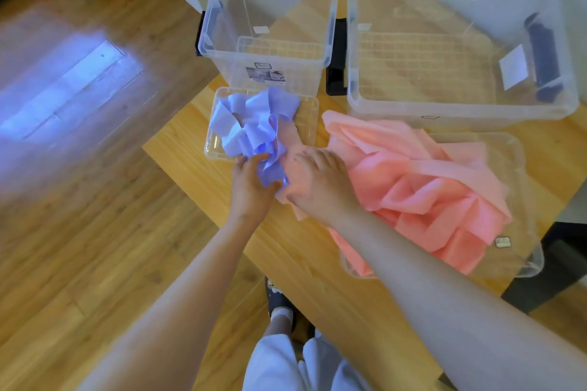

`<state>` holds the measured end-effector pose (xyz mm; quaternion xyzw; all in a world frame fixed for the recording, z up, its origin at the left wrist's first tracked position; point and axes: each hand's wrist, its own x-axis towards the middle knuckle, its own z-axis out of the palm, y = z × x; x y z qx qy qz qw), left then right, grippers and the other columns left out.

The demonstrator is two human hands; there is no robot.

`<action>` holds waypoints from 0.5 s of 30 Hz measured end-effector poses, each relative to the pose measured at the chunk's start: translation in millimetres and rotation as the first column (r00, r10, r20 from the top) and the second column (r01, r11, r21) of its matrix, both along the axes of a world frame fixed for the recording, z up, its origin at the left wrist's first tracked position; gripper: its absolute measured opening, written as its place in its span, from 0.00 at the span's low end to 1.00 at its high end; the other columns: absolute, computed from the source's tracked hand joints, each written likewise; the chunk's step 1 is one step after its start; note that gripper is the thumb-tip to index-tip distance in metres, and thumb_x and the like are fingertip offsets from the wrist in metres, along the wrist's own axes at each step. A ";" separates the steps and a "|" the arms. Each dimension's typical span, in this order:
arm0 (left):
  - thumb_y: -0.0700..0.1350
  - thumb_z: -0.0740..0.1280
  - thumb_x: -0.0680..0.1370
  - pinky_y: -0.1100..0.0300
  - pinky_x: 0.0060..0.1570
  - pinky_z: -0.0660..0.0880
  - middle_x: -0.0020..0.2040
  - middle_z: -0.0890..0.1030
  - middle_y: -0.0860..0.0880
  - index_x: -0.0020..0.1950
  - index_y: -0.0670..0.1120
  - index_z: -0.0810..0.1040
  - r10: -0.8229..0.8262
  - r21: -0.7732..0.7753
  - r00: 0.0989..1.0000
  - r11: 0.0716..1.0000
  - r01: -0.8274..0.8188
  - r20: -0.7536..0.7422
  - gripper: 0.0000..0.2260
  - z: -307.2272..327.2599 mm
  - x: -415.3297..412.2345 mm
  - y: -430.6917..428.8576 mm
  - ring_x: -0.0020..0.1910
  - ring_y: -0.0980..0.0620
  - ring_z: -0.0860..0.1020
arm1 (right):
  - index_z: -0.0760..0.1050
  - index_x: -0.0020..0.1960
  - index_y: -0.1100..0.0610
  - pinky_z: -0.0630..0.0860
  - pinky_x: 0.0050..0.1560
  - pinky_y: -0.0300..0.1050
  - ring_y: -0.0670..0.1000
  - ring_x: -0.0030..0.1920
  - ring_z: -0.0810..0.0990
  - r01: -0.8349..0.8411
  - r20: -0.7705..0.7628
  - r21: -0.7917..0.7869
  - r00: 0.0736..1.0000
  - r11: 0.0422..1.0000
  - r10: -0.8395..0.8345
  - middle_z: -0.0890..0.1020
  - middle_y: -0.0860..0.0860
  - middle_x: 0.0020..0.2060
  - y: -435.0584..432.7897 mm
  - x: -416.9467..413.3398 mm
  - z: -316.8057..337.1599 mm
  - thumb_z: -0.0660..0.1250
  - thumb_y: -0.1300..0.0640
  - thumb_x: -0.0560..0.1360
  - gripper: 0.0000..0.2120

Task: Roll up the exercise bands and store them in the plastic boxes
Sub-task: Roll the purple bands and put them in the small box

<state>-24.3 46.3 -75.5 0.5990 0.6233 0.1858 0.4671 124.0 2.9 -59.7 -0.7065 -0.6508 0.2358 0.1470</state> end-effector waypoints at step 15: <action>0.32 0.67 0.75 0.70 0.37 0.72 0.40 0.76 0.54 0.50 0.48 0.76 0.135 -0.032 0.989 0.991 -0.133 0.063 0.12 -1.3 -12.1 29.4 0.38 0.55 0.75 | 0.75 0.37 0.62 0.71 0.41 0.51 0.61 0.44 0.78 0.142 0.039 -0.044 0.989 0.989 -0.141 0.78 0.59 0.37 32.6 -21.9 -29.4 0.68 0.69 0.65 0.05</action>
